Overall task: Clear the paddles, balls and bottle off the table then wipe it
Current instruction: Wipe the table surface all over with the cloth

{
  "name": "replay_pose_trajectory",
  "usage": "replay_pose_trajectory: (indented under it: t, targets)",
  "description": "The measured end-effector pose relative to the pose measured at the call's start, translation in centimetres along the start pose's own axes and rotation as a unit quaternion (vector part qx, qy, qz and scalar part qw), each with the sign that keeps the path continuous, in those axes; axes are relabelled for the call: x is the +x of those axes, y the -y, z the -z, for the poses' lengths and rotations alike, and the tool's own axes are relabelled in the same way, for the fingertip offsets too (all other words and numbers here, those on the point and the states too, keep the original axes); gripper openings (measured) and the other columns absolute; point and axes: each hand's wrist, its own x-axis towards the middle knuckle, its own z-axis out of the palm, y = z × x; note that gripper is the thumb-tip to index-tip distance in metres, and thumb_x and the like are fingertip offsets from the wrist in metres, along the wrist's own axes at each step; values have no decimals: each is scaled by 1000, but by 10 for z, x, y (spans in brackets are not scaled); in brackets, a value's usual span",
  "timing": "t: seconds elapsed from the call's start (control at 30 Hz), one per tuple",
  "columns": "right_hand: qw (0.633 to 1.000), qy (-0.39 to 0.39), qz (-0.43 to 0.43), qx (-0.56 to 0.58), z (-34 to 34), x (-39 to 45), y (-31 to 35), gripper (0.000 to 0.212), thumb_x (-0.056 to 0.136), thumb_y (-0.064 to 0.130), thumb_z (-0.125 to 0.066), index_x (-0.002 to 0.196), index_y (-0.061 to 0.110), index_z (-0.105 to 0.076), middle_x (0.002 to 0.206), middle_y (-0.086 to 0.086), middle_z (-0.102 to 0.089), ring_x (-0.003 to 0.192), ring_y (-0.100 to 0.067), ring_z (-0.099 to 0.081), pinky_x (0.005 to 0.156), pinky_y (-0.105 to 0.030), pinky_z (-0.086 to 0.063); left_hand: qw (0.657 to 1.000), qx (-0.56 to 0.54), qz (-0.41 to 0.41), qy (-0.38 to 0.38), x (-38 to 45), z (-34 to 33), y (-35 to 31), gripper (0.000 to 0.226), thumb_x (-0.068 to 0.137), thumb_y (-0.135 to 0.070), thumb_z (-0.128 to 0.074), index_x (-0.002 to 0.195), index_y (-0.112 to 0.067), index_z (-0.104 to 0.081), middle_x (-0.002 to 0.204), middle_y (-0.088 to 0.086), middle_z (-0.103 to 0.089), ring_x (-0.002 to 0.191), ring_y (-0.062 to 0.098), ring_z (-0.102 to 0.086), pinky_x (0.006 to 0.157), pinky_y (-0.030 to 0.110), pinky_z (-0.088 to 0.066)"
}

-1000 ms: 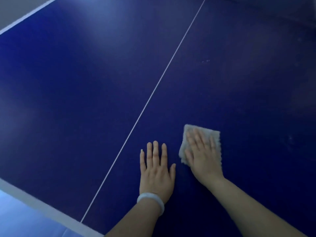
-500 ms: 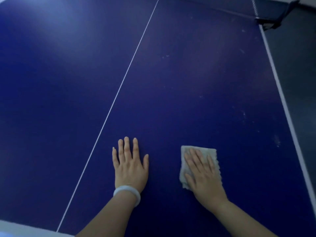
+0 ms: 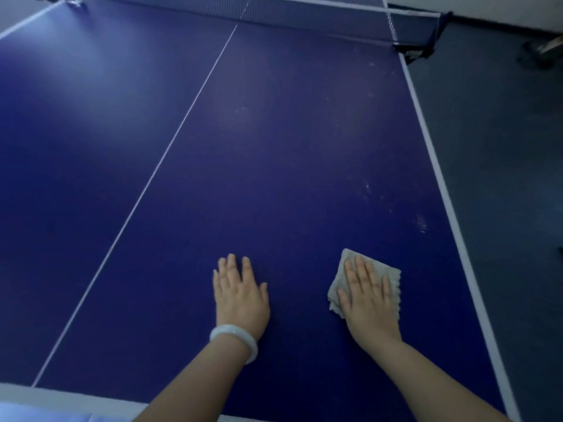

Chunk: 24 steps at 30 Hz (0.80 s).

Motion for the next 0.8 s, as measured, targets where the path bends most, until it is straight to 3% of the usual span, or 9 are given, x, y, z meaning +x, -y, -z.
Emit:
replay_pose_trajectory:
  t: [0.13,0.23,0.3,0.47,0.6,0.7,0.8]
  targets:
    - [999,-17,28,-14,-6,-52,-58,66,91,49,13,151,22,20,159,3,28,146,-13,27,121,-43,11,1000,-8,-8,-1,-70,-50,-89,69,101,-50,-20,155,-15,5,161,18,16,148,33,18,120,47,12]
    - [999,-19,40,7,-10,-87,-109,66,93,49,4,154,24,11,162,7,20,148,-10,21,121,-42,9,999,25,33,-33,-93,-77,-132,71,95,-53,-1,151,-13,17,157,18,24,146,34,23,117,53,16]
    - [999,-16,51,8,-11,-99,-123,65,95,48,0,155,24,8,162,8,17,148,-9,20,121,-41,8,995,47,62,-59,-88,-80,-131,71,95,-52,3,151,-12,15,160,17,17,148,34,17,118,54,12]
    - [992,-27,119,12,-13,-106,-150,62,100,43,-24,157,19,-14,165,2,-7,151,-16,-5,117,-46,-10,993,55,82,-61,-85,-84,-135,71,96,-52,-1,155,-13,7,162,15,11,149,31,13,119,52,9]
    - [973,-24,226,-46,-4,-64,-188,60,102,45,-19,157,23,-9,165,5,-5,151,-13,-3,118,-46,-9,992,68,91,-62,-83,-86,-134,69,97,-52,3,155,-14,7,162,14,11,149,30,15,120,51,8]
    - [990,-19,134,-30,10,-12,-199,63,96,49,4,154,26,7,163,8,11,148,-8,17,122,-43,4,991,71,93,-67,-83,-86,-135,68,97,-52,5,153,-14,5,162,14,7,150,29,14,121,51,7]
    - [996,-44,72,-14,11,4,-176,66,94,48,9,155,22,7,163,4,15,149,-14,16,123,-47,0,991,68,89,-66,-83,-86,-136,68,96,-52,3,153,-14,1,162,14,4,150,29,12,122,51,2]
